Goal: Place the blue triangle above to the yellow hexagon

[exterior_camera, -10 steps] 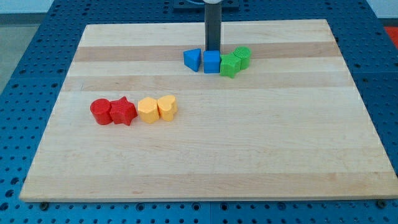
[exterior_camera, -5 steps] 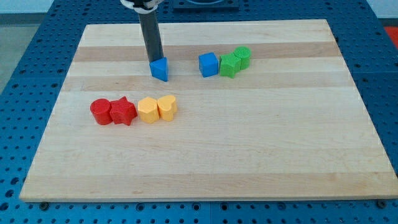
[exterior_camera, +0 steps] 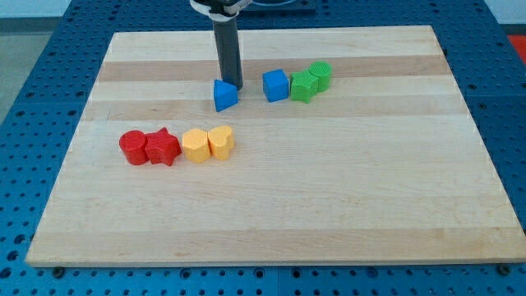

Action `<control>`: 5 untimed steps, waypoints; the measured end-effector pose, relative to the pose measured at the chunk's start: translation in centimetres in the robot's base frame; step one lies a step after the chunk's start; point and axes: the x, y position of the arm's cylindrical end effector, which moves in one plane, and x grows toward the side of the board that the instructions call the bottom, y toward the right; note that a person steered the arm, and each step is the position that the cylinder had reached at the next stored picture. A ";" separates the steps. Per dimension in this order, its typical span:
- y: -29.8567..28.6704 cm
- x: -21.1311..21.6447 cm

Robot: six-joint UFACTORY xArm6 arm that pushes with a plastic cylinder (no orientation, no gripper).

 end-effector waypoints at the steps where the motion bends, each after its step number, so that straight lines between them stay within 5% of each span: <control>1: 0.0 1.3; 5: -4.0 5.1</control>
